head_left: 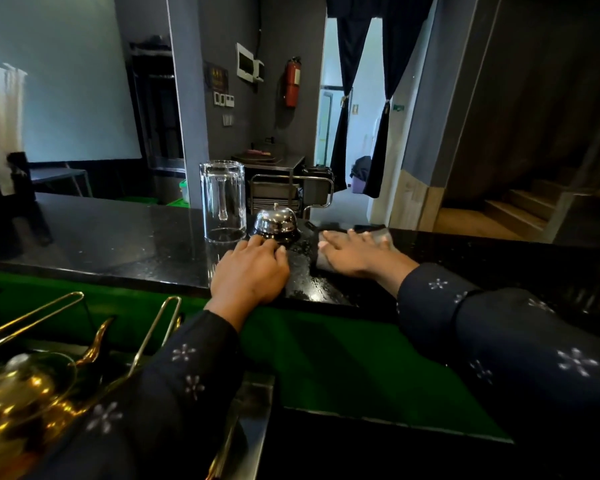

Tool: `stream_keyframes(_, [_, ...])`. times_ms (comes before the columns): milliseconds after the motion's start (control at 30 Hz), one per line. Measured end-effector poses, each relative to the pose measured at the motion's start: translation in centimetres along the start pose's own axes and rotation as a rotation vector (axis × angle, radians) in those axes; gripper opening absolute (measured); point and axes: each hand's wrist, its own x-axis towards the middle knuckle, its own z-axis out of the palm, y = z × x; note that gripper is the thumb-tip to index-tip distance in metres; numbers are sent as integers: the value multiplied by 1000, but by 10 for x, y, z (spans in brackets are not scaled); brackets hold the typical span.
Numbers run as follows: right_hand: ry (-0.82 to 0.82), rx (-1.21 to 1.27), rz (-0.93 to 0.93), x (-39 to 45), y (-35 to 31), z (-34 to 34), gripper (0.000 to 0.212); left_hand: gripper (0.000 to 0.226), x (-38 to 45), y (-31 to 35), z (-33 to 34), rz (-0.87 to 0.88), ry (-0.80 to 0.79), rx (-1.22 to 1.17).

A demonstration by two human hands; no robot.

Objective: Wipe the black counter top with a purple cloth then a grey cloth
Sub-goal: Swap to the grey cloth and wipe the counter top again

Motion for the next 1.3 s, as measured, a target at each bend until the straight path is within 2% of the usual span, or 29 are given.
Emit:
stream_keyframes(133, [-18, 11, 34, -39, -32, 2, 61, 50, 0, 2, -1, -31, -17, -14])
stream_keyframes(267, [-25, 17, -49, -61, -60, 7, 66, 61, -2, 3, -5, -48, -52, -78])
stream_keyframes(367, [-23, 37, -63, -68, -51, 7, 59, 72, -6, 3, -10, -38, -76, -85])
stream_keyframes(467, [22, -8, -36, -74, -12, 3, 60, 78, -10, 5, -14, -44, -86, -69])
stream_keyframes(533, [56, -57, 43, -78, 30, -2, 59, 81, -13, 7, -14, -45, -84, -66])
stream_keyframes(633, [40, -49, 268, -87, 90, -11, 60, 87, -14, 8, -10, -55, -62, -52])
stream_keyframes(733, [22, -41, 398, -91, 94, -13, 63, 91, -14, 11, -7, -59, -36, -26])
stream_keyframes(800, [29, -22, 355, -85, 63, -10, 63, 92, -13, 12, -7, -66, -29, -26])
stream_keyframes(933, [28, 11, 39, -76, -30, 5, 69, 95, -12, 9, -9, -63, -41, -25])
stream_keyframes(1033, [2, 16, -71, -82, -61, 9, 64, 96, -13, 7, -14, -42, -78, -37])
stream_keyframes(1167, [3, 42, -83, -83, -12, 3, 62, 97, -15, 7, -17, -24, -89, -37])
stream_keyframes(1300, [34, -2, 119, -80, 84, -6, 67, 95, -19, 11, -17, 4, -131, -24])
